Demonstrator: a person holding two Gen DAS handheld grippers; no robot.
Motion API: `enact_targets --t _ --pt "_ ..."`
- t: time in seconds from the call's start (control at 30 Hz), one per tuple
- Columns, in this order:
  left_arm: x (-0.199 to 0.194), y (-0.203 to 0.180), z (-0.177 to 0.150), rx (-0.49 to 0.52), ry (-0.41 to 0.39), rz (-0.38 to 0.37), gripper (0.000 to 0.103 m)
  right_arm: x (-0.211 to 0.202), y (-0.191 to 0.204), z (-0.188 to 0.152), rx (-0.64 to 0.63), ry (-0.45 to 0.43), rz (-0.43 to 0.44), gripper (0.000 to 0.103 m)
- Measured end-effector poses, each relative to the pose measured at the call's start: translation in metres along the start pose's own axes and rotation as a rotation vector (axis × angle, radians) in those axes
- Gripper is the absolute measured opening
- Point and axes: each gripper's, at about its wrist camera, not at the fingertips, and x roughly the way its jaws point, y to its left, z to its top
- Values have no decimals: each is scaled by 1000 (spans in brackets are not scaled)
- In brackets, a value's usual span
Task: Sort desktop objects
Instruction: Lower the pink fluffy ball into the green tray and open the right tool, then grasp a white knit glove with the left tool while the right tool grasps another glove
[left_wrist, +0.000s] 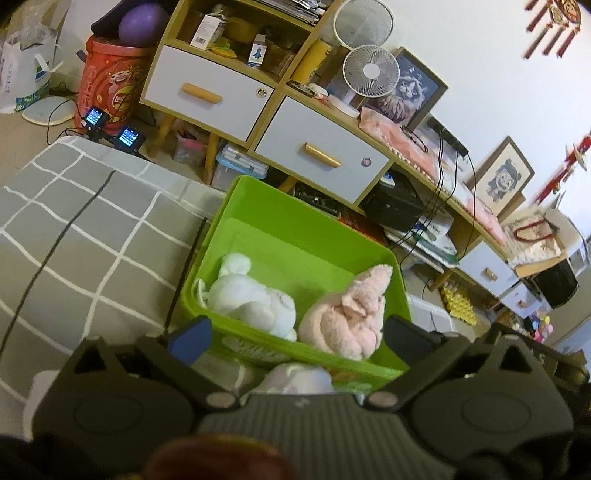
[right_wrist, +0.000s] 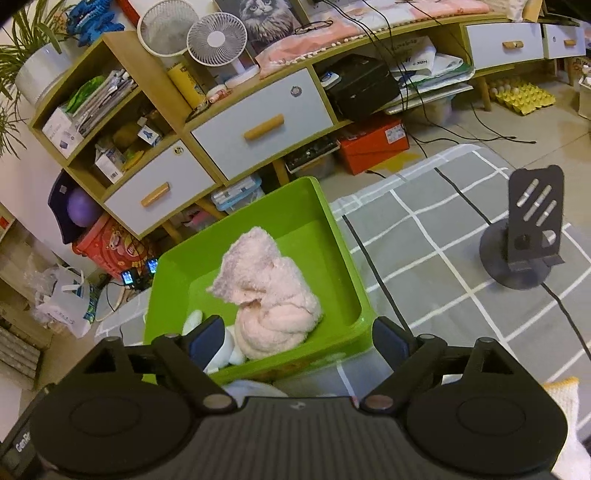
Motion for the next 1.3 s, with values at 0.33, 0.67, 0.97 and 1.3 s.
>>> enact_targets --t 0.33,0.67,0.97,1.3 --pt "-27 17 -6 55 68 54 102 -13 -2 -13 -21 104 9 89" --pt "-45 37 -23 105 174 140 102 -29 -14 -33 -42 177 11 94" --pt "-57 53 -32 87 247 182 102 -41 -22 -56 -46 259 35 95" --pt "-62 76 -35 56 268 226 102 -43 -40 -68 -54 304 -2 96"
